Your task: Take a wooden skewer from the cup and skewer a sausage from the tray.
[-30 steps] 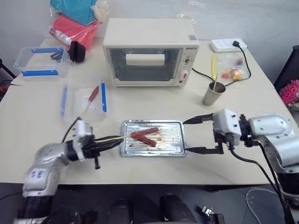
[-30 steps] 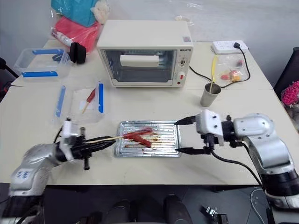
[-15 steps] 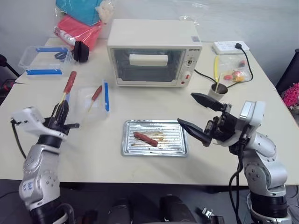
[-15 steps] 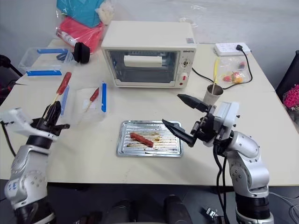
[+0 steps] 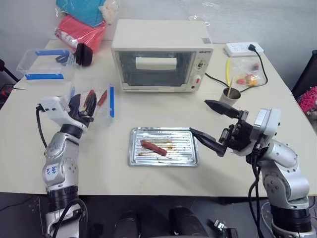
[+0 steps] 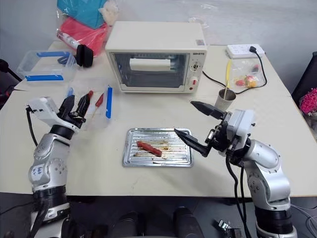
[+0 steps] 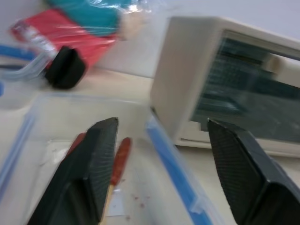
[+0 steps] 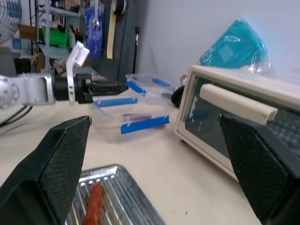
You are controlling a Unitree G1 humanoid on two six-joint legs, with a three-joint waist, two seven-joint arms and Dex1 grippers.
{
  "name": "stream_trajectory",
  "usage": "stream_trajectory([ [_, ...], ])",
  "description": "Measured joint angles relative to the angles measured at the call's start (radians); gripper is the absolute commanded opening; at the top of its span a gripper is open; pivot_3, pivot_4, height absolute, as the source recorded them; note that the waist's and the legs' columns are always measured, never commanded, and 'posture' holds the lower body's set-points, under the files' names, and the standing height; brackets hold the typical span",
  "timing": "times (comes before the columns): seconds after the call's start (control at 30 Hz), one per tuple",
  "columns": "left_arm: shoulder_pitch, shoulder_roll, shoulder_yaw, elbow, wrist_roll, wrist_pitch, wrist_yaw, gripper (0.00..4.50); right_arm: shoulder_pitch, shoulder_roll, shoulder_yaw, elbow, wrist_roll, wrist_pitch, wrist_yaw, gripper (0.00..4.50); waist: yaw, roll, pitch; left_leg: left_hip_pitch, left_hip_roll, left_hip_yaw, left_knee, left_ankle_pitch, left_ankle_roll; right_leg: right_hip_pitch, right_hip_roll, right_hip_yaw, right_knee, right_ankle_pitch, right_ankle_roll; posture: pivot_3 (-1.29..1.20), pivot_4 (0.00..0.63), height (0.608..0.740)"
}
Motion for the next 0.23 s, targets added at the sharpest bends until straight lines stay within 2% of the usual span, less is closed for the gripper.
stream_trajectory([
  [0.13,0.128,0.247,-0.083,-0.055,0.055,-0.064,-0.273,3.45,0.061,-0.124,-0.01,0.008,0.015,0.021,0.102,4.5,-0.005,0.0,0.0,0.002,0.0,0.001,-0.003,0.0,-0.001,0.001,0.0,0.001,-0.002,0.0,-0.001,0.0,0.15,0.74],
  [0.2,0.222,0.364,-0.133,-0.05,0.104,-0.166,-0.446,3.45,0.099,-0.193,-0.003,0.028,0.008,0.019,0.186,4.5,-0.005,0.0,0.0,0.006,-0.001,0.003,-0.008,0.0,0.0,0.004,0.0,0.001,-0.006,-0.001,-0.001,0.0,0.15,0.74],
  [0.23,0.274,0.41,-0.16,-0.031,0.129,-0.242,-0.542,3.45,0.117,-0.22,0.005,0.057,-0.004,0.011,0.233,4.5,-0.005,0.0,0.0,0.013,-0.002,0.004,-0.014,0.001,0.0,0.011,-0.001,0.0,-0.011,-0.001,-0.001,0.0,0.15,0.74],
])
